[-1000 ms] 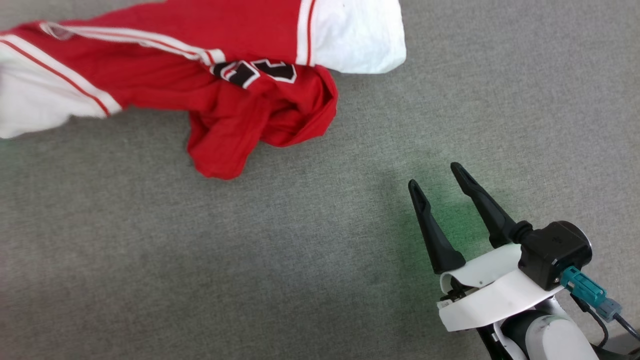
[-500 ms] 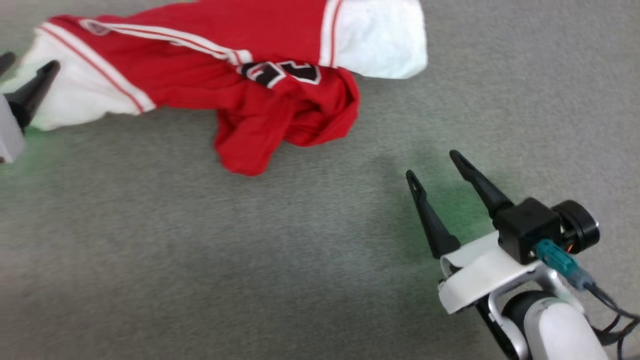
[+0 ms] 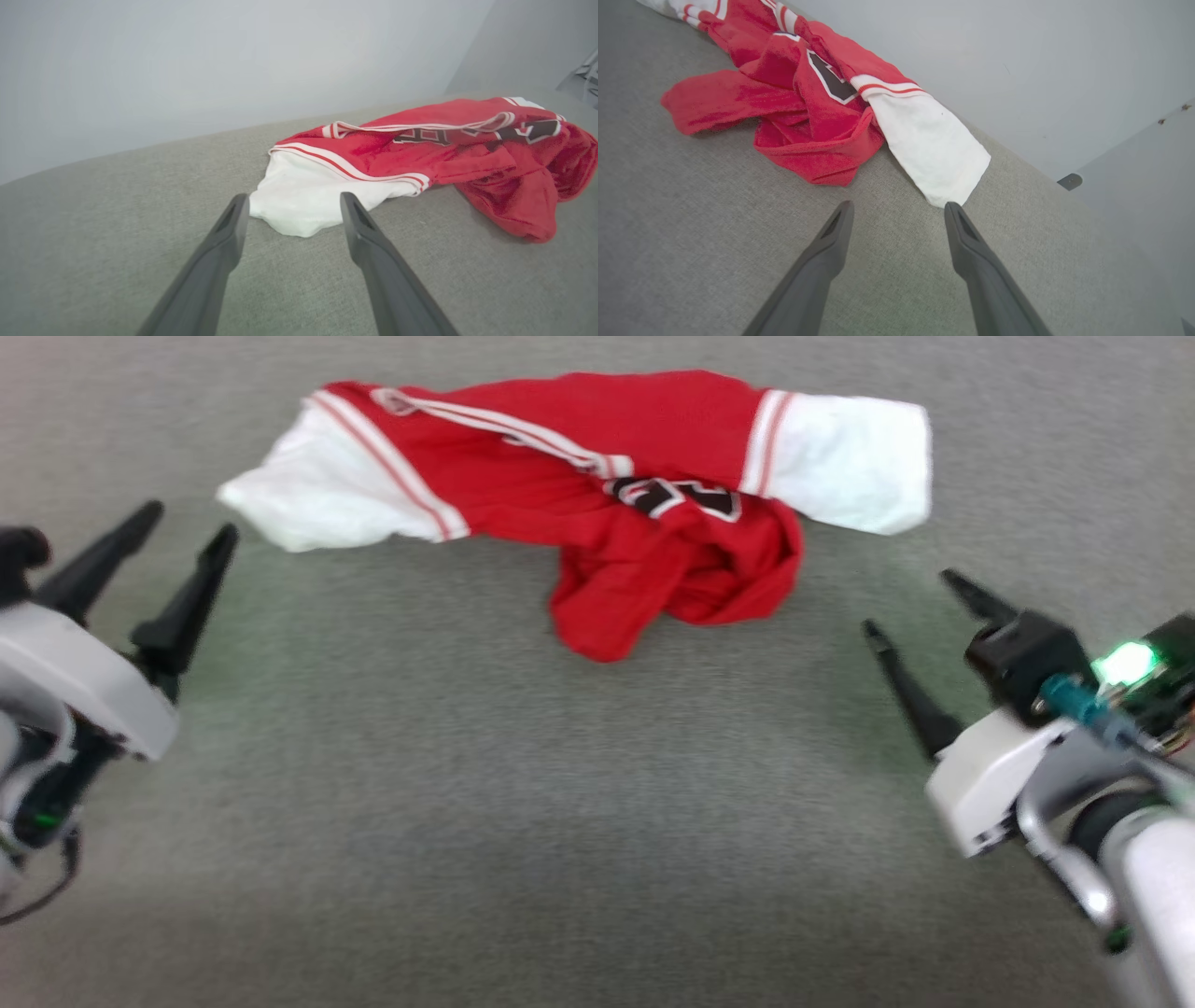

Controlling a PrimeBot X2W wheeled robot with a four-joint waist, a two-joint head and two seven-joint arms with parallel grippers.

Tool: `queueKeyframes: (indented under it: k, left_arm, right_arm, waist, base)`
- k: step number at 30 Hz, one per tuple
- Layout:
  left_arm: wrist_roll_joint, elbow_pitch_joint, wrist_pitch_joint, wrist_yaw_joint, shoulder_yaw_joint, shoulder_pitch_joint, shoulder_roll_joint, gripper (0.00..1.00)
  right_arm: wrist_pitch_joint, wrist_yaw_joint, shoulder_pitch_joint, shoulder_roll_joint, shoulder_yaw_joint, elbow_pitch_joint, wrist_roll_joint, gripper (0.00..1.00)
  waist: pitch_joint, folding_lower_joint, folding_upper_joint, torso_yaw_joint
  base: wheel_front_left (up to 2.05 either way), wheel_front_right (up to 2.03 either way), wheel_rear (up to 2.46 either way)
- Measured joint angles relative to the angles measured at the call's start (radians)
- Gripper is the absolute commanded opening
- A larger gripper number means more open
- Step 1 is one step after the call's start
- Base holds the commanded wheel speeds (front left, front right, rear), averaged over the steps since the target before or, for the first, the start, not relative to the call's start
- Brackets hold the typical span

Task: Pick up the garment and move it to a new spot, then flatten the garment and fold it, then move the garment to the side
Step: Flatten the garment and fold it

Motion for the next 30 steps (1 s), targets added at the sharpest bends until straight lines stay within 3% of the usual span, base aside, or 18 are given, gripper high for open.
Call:
queueKeyframes:
  k: [5,10,16,24,25,26,27,28,30]
  left_arm:
    - [0.146,-0.120,-0.007,0.077,0.230,0.133,-0.055,1.00]
    - [0.326,-0.233,-0.006,0.107,0.461,0.356,-0.132,1.00]
    - [0.456,-0.300,-0.006,0.065,0.663,0.547,-0.239,1.00]
    - [0.536,-0.322,-0.006,0.005,0.793,0.616,-0.325,1.00]
    - [0.541,-0.323,-0.006,0.004,0.802,0.619,-0.330,1.00]
    - [0.545,-0.324,-0.006,0.000,0.811,0.622,-0.335,1.00]
    - [0.550,-0.325,-0.006,-0.003,0.820,0.626,-0.339,1.00]
    - [0.551,-0.327,-0.006,-0.004,0.827,0.629,-0.344,1.00]
    - [0.551,-0.332,-0.006,-0.005,0.841,0.633,-0.351,1.00]
  right_arm:
    - [0.068,0.000,-0.078,-0.130,0.034,0.024,0.040,1.00]
    - [0.102,0.000,-0.147,-0.229,0.070,0.056,0.058,1.00]
    - [0.114,0.000,-0.234,-0.299,0.140,0.123,0.057,1.00]
    - [0.108,0.000,-0.333,-0.333,0.237,0.210,0.022,1.00]
    - [0.104,0.000,-0.345,-0.333,0.246,0.217,0.014,0.86]
    - [0.101,0.000,-0.356,-0.333,0.252,0.221,0.007,0.48]
    - [0.095,0.000,-0.366,-0.331,0.251,0.227,0.003,0.33]
    - [0.093,0.000,-0.373,-0.328,0.249,0.233,-0.001,0.00]
    - [0.089,0.000,-0.382,-0.325,0.250,0.243,-0.017,0.00]
  waist:
    - [-0.012,0.0000,0.0000,0.063]
    - [-0.009,0.0000,0.0000,0.119]
    - [0.011,0.0000,0.0000,0.169]
    - [0.050,0.0000,0.0000,0.214]
    - [0.056,0.0000,0.0000,0.217]
    - [0.061,0.0000,0.0000,0.220]
    - [0.066,0.0000,0.0000,0.222]
    - [0.070,0.0000,0.0000,0.224]
    - [0.076,0.0000,-0.0001,0.225]
  base:
    - [0.00,0.00,0.00]
    - [0.00,0.00,0.00]
    - [0.00,0.00,0.00]
    - [0.00,0.00,0.00]
    - [0.00,0.00,0.00]
    - [0.00,0.00,0.00]
    - [0.00,0.00,0.00]
    - [0.00,0.00,0.00]
    - [0.00,0.00,0.00]
